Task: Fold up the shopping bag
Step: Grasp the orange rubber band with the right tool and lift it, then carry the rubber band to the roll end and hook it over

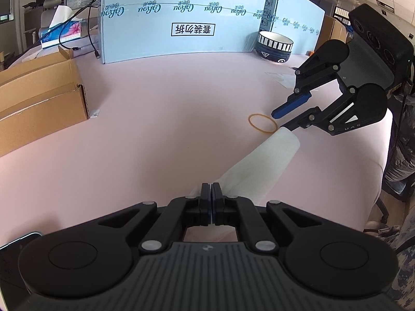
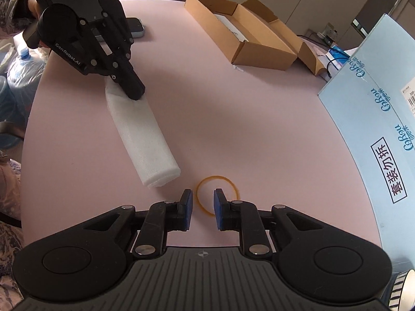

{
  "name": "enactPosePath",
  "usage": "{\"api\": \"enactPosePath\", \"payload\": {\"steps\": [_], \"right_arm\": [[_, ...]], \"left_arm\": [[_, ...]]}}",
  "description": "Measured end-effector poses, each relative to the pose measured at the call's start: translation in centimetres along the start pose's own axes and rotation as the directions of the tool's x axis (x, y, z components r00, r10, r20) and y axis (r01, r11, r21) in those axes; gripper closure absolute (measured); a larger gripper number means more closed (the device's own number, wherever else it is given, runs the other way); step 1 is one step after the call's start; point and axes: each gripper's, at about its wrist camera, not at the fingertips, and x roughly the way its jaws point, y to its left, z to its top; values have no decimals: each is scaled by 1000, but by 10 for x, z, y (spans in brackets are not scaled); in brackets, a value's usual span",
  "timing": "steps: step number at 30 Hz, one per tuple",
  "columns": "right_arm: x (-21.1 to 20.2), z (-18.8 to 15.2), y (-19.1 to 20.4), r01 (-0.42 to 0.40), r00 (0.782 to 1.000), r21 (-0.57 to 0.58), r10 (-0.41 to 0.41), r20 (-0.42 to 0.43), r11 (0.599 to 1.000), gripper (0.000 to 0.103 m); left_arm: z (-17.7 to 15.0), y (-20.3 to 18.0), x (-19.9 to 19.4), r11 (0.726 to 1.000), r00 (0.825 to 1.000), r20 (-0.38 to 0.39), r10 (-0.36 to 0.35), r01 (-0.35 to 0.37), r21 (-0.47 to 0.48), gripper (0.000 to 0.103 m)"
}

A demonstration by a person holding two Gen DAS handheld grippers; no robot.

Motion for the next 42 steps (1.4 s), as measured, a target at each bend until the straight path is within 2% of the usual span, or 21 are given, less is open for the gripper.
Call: {"api": "enactPosePath", "payload": {"steps": [4, 7, 12, 16, 18, 25, 30, 35, 38, 42], "right_arm": [[11, 5, -7, -46, 998, 5, 46, -41, 999, 92], [15, 7, 2, -21, 998, -30, 19, -59, 999, 92], [18, 9, -4, -17, 998, 38, 19, -62, 999, 94], [16, 6, -13, -24, 999, 96, 27, -31, 995, 102], [13, 4, -21, -32, 999, 153, 36, -20, 988, 102], [-10, 0, -31, -67, 996, 243, 49, 76, 968, 102], [-30, -3, -29, -155, 981, 325, 106, 163, 933, 102], [-27, -6, -29, -283, 953, 429, 202, 225, 858, 102], [-27, -5, -28, -317, 941, 452, 218, 257, 834, 102], [-22, -9, -29, -327, 938, 488, 217, 270, 809, 102]], "left_arm": [[0, 1, 0, 1000, 1000, -2, -1, 1, -5, 102], [1, 2, 1, 1000, 1000, -8, -8, 8, -13, 102], [2, 2, 1, 1000, 1000, -11, -5, 5, -14, 102], [2, 1, 1, 1000, 1000, -12, -1, 1, -11, 102], [2, 1, 1, 1000, 1000, -13, 1, -1, -10, 102], [4, -1, 2, 1000, 1000, -21, 12, -13, -13, 102], [5, -1, 2, 1000, 999, -30, 18, -19, -12, 102], [5, -2, 2, 1000, 999, -31, 20, -21, -11, 102], [4, -2, 2, 1000, 999, -30, 20, -20, -10, 102], [4, -2, 2, 1000, 999, -28, 20, -20, -9, 102]]}}
